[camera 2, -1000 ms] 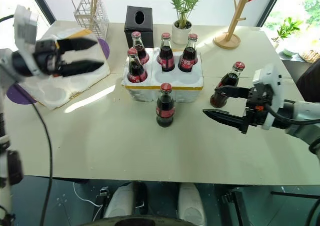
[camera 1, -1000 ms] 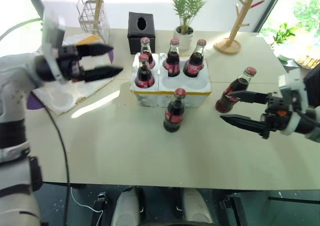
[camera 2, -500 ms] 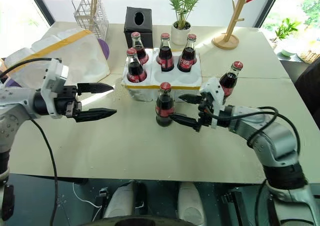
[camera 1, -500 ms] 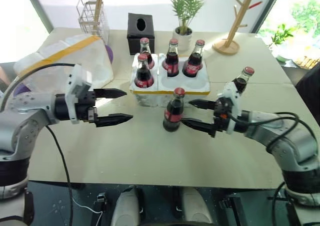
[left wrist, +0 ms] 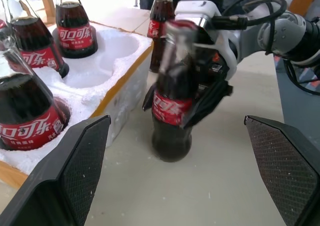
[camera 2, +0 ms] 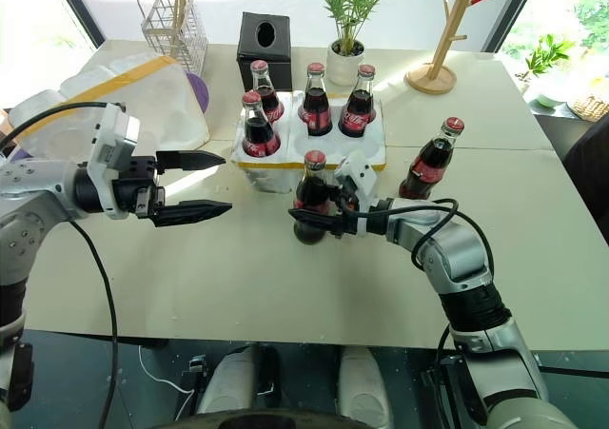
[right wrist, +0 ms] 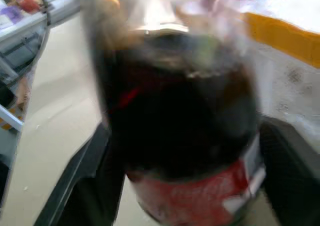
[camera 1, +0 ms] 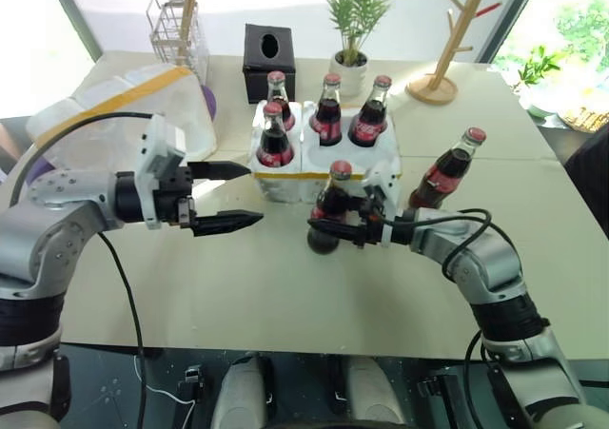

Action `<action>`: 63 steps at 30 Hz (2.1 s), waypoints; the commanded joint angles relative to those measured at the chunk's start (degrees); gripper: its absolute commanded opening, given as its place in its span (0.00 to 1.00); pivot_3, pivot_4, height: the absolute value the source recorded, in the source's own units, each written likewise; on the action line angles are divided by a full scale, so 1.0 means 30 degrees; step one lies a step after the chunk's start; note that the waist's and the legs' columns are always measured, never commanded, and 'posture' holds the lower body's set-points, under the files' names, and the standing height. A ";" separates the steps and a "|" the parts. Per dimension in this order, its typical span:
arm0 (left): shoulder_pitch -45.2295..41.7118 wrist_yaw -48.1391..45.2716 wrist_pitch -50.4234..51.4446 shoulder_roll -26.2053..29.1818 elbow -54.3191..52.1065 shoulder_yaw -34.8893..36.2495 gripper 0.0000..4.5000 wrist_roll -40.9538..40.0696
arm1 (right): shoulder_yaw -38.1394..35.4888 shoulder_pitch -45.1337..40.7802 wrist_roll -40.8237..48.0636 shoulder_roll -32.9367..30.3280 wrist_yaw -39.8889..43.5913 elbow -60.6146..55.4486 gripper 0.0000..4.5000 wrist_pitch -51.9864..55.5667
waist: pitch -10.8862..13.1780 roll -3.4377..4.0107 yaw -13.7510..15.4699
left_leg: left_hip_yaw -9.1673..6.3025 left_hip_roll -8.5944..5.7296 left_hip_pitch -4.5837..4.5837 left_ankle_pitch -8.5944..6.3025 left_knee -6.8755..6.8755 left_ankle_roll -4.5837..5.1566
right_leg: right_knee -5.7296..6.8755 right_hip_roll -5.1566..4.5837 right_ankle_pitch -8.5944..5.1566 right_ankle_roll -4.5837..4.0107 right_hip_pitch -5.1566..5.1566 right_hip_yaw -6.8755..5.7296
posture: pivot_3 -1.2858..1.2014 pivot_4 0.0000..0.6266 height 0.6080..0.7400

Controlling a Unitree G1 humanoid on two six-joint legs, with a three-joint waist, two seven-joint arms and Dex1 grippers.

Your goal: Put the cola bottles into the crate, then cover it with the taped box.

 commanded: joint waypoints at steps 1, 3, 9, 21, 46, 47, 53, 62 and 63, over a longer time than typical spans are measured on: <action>-0.0298 0.0470 -0.0377 -0.0113 -0.0219 0.0436 1.00 -0.0135 | -0.1568 -0.0895 0.1438 -0.0152 0.0522 -0.1354 0.62 0.0446 | 0.0004 0.0005 0.0014 | 0.0001 0.0000 -0.0003 0.0000 0.0000 0.0000 | 0.0000 -0.0001 0.0000 0.0000 -0.0004 0.0000 | 0.52 0.24 1.00; -0.0226 0.0696 -0.0399 -0.0195 -0.0286 0.0527 1.00 -0.0170 | -0.2742 -0.1920 0.3010 -0.0402 0.0791 -0.1902 0.62 0.1474 | 0.0012 0.0015 0.0005 | 0.0001 0.0000 -0.0009 0.0000 0.0000 0.0000 | 0.0001 -0.0003 0.0000 0.0001 -0.0008 0.0000 | 0.52 0.24 1.00; 0.0059 0.1132 -0.0656 -0.0430 -0.0348 0.0564 1.00 -0.0105 | -0.3521 -0.6298 0.2683 -0.0269 0.0006 0.0337 0.62 0.1710 | 0.0020 0.0029 -0.0072 | 0.0008 0.0004 -0.0045 0.0006 -0.0002 -0.0010 | 0.0034 0.0004 0.0010 -0.0006 -0.0078 0.0006 | 0.52 0.24 1.00; 0.0048 0.1712 -0.1263 -0.0788 -0.0260 0.0405 1.00 0.0209 | -0.0371 -0.8659 -0.3371 0.1407 -0.0805 0.6592 0.62 -0.2497 | 0.0004 0.0026 -0.0045 | 0.0054 -0.0001 -0.0143 0.0054 -0.0001 -0.0089 | 0.0042 -0.0009 0.0014 -0.0001 -0.0149 -0.0008 | 0.52 0.24 1.00; -0.0513 0.1866 -0.1985 -0.2072 -0.0065 -0.0962 1.00 0.0749 | -0.2657 -0.5041 -0.2828 0.1858 -0.2802 0.2027 0.99 0.1090 | 0.0008 0.0034 0.0020 | 0.0043 0.0001 -0.0191 0.0109 -0.0002 -0.0183 | 0.0100 -0.0005 0.0013 -0.0003 -0.0210 -0.0018 | 0.52 0.24 1.00; -0.0463 0.1836 -0.1987 -0.2123 -0.0076 -0.0994 1.00 0.0760 | -0.3096 -0.4529 -0.2322 0.1459 -0.2879 0.0615 0.99 0.1969 | 0.0008 0.0034 0.0053 | 0.0038 0.0000 -0.0194 0.0109 -0.0002 -0.0184 | 0.0101 -0.0009 0.0013 -0.0003 -0.0211 -0.0019 | 0.52 0.24 1.00; -0.0808 0.1498 -0.2276 -0.2586 0.0539 -0.1528 1.00 0.1014 | -0.7054 -0.0936 0.2218 -0.0709 -0.4144 -0.7013 0.99 0.8604 | 0.0006 0.0031 0.0021 | -0.0001 -0.0001 -0.0185 0.0087 0.0001 -0.0146 | 0.0096 -0.0012 0.0013 -0.0003 -0.0202 -0.0020 | 0.52 0.24 1.00; -0.2536 0.0289 -0.2972 -0.3523 0.2270 -0.2846 1.00 0.1628 | -1.4359 0.4266 0.5003 -0.2398 -0.6483 -1.0964 0.99 1.3379 | -0.0001 0.0021 0.0073 | -0.0023 -0.0010 -0.0169 0.0041 0.0003 -0.0065 | 0.0094 -0.0011 0.0015 -0.0018 -0.0185 -0.0017 | 0.52 0.24 1.00; -0.2710 0.0194 -0.2986 -0.3656 0.2413 -0.2963 1.00 0.1668 | -1.4425 0.5070 0.4318 -0.2790 -0.6543 -1.0782 0.99 1.2644 | -0.0001 0.0021 0.0086 | -0.0022 -0.0012 -0.0169 0.0038 0.0003 -0.0060 | 0.0080 -0.0006 0.0014 -0.0018 -0.0173 -0.0022 | 0.52 0.24 1.00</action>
